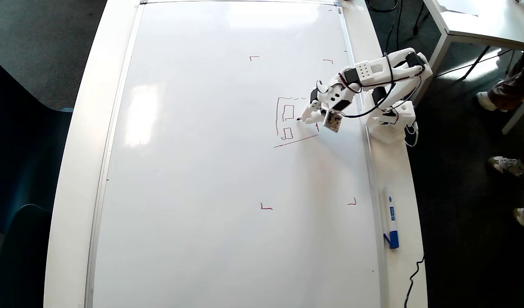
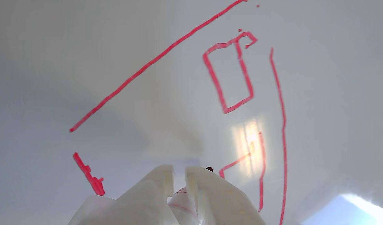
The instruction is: Draw on a whiteboard a robot head using a pen attached to the gripper
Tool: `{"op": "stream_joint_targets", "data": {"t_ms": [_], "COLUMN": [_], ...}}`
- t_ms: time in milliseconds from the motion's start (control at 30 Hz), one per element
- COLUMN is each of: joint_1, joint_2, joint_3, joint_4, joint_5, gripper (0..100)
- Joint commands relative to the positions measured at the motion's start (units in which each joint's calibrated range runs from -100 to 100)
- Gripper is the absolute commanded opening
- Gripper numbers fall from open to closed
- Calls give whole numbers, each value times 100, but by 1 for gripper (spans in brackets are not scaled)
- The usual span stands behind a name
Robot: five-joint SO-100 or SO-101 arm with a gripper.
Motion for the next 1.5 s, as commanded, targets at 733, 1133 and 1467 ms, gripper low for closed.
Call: {"op": "stream_joint_targets", "data": {"t_ms": [733, 1133, 1467], "joint_1": [-561, -318, 87], "joint_2": [446, 396, 387], "joint_3": [-307, -243, -252], "joint_4": [47, 73, 212], "joint_5": [-168, -152, -136], "gripper": [1, 1, 1]}}
